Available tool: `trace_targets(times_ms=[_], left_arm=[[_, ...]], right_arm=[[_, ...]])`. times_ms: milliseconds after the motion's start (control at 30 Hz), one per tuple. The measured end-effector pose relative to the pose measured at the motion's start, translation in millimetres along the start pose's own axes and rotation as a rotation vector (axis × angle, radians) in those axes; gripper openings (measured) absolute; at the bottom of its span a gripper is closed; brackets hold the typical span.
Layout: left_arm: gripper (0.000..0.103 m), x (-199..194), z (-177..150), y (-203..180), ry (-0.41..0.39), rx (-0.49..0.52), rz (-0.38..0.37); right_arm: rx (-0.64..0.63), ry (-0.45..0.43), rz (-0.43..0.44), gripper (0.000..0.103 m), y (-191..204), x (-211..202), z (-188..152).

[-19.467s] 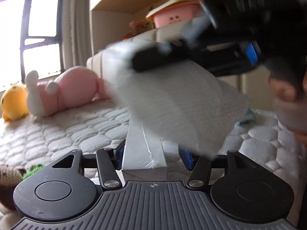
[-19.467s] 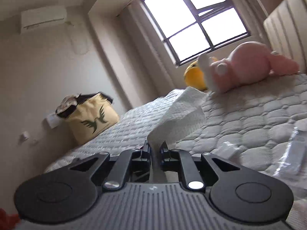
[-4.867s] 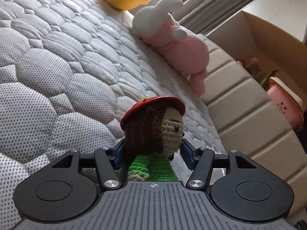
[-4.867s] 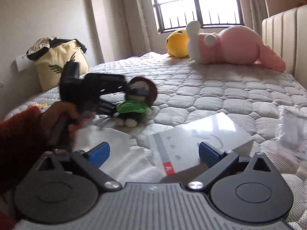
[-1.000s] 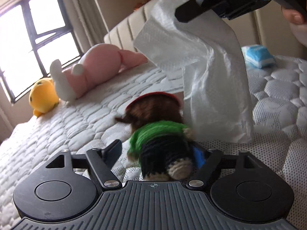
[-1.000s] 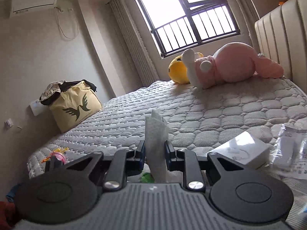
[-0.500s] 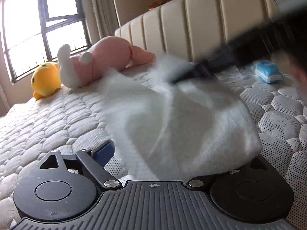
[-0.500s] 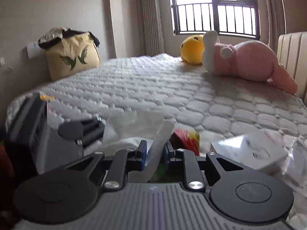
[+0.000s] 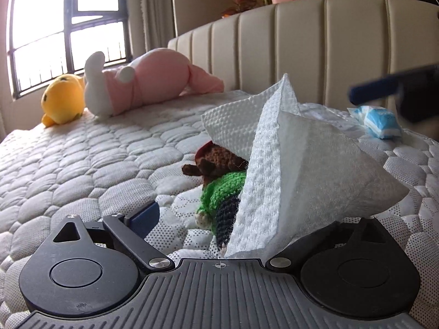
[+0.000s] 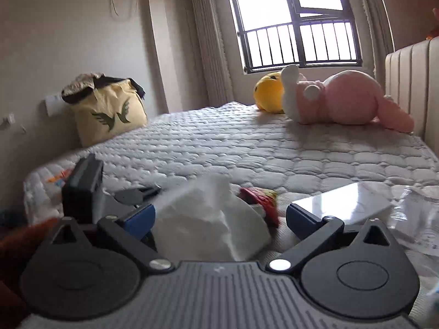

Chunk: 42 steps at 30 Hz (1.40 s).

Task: Clean container
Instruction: 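Rotate the doll in the left gripper while the right gripper wipes it again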

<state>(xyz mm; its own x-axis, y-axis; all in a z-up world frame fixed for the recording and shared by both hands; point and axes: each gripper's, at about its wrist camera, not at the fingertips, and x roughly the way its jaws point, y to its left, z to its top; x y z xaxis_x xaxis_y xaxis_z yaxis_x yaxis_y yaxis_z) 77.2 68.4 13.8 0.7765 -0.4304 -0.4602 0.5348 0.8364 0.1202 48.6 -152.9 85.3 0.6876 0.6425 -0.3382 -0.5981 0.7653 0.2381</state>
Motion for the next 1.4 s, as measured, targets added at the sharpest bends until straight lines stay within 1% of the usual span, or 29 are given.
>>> trace_targets(times_ms=[67,100,133,167,200,233,300,333,400,467,567,600,700,833,933,1000,1033,1067,1133,1167,1267,1333,1400], left_arm=[[0.099,-1,-1,-2,-0.002,0.008,0.005],[0.099,-1,-1,-2,-0.004,0.011,0.006],[0.099,-1,-1,-2,-0.007,0.013,0.006],[0.099,-2,-1,-2,-0.012,0.014,0.004],[0.099,-3,-2,-2,-0.018,0.016,-0.001],[0.099,-4,-2,-2,-0.029,0.017,-0.012],[0.099,-7,-3,-1,-0.059,0.018,-0.039],[0.099,-9,-4,0,-0.072,0.016,-0.053],[0.099,-11,-4,1,-0.086,0.011,-0.072],[0.099,-9,-4,2,-0.078,0.008,-0.068],[0.1,-5,-4,2,-0.058,0.01,-0.057],[0.1,-5,-4,1,-0.054,0.009,-0.055],[0.101,-4,-4,2,-0.055,0.001,-0.053],[0.102,-2,-4,6,-0.053,-0.023,-0.072],[0.102,0,0,11,-0.026,-0.079,-0.144],[0.102,4,2,13,0.012,-0.145,-0.209],[0.102,7,2,13,0.032,-0.183,-0.225],[0.102,11,3,14,0.057,-0.237,-0.236],[0.102,24,1,18,0.113,-0.389,-0.273],[0.103,30,0,19,0.119,-0.454,-0.273],[0.103,46,4,19,0.107,-0.612,-0.214],[0.103,55,7,21,0.08,-0.721,-0.173],[0.103,63,10,19,0.046,-0.782,-0.126]], right_arm=[[0.024,0.055,0.026,0.101,1,27,3],[0.019,0.094,0.019,0.093,2,40,2],[0.013,0.133,0.012,0.071,2,53,0],[0.002,0.183,-0.002,0.053,2,65,-2],[-0.007,0.203,-0.025,0.029,2,70,-4],[-0.015,0.222,-0.049,0.021,1,74,-5],[0.006,0.206,-0.046,0.015,-2,73,1],[0.046,0.185,-0.024,0.015,-5,69,5],[0.108,0.125,0.055,0.015,-4,67,19],[0.126,0.093,0.113,0.014,1,73,30],[-0.004,0.138,0.043,0.014,18,97,32],[-0.079,0.162,-0.016,0.014,24,103,28],[-0.177,0.194,-0.102,0.015,29,99,11],[-0.111,0.184,-0.1,0.015,12,67,-3],[-0.077,0.189,-0.121,0.015,-3,51,-15],[-0.05,0.185,-0.147,0.015,-13,42,-21],[-0.027,0.177,-0.157,0.015,-19,37,-25],[0.012,0.164,-0.155,0.015,-27,31,-28],[0.09,0.137,-0.15,0.015,-42,18,-35],[0.129,0.123,-0.147,0.015,-50,12,-38],[0.234,0.07,-0.147,0.017,-70,-8,-49],[0.277,0.036,-0.149,0.017,-77,-19,-55],[0.307,0.005,-0.151,0.022,-81,-30,-61]])
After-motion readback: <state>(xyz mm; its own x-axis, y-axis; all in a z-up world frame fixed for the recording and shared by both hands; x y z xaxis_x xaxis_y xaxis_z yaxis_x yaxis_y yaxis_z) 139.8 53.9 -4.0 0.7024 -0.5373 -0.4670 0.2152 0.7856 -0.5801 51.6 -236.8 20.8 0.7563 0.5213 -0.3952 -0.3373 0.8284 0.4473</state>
